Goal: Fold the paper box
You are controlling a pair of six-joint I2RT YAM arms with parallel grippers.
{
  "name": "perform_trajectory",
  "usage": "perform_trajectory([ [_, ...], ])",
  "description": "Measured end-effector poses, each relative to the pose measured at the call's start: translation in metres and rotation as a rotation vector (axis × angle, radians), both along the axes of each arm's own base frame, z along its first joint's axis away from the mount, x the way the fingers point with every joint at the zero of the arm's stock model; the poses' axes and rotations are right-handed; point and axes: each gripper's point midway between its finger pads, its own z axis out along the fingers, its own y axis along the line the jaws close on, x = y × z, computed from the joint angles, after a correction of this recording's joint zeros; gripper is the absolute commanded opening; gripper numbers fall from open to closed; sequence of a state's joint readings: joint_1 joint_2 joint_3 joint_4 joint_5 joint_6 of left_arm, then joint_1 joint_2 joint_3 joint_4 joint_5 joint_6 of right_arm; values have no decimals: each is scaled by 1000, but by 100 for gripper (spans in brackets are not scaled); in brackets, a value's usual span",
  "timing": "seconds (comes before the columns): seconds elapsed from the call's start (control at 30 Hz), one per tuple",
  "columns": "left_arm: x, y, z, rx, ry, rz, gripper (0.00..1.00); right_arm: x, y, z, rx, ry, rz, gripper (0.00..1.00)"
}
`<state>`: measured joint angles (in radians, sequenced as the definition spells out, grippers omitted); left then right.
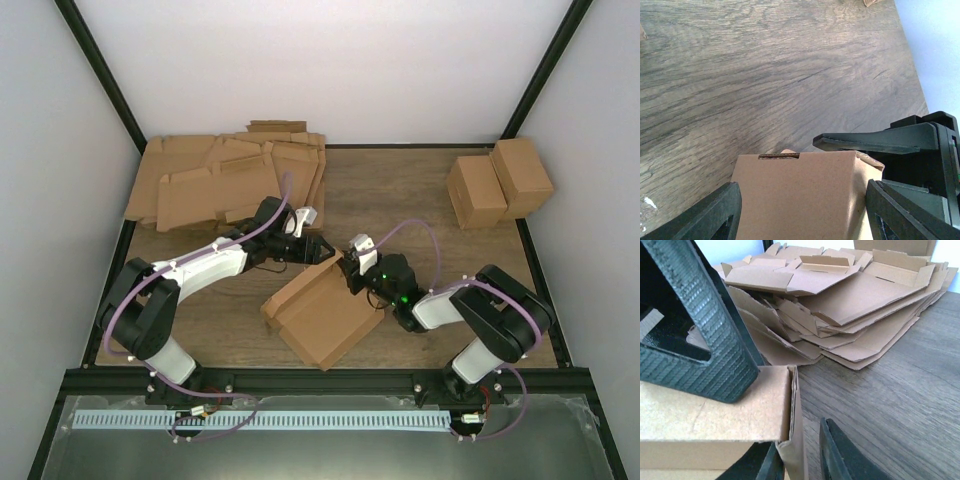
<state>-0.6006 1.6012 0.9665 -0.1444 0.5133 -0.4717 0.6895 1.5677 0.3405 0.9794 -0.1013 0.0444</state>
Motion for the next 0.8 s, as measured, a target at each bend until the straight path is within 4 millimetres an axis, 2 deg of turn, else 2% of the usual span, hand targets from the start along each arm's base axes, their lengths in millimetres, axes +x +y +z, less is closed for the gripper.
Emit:
perform_trajectory([
  [0.17, -1, -1, 0, -3, 2, -4, 70, 0, 2, 4, 8, -18, 9, 1],
  [0.33, -2, -1, 0, -9, 5, -10, 72, 0, 2, 5, 17, -23, 8, 1],
  [0.5, -3, 1, -1, -1, 6, -5, 97, -1, 1, 4, 20, -21, 5, 1],
  [0.6, -8, 8, -1, 24, 13, 5, 100, 1, -1, 5, 25, -15, -11, 1],
  [0.7, -13, 18, 18, 41, -19, 27, 100, 4, -6, 7, 33, -5, -47, 1],
  [0.8, -15, 30, 65, 29, -118, 60, 100, 7, -14, 15, 53, 11, -92, 1],
])
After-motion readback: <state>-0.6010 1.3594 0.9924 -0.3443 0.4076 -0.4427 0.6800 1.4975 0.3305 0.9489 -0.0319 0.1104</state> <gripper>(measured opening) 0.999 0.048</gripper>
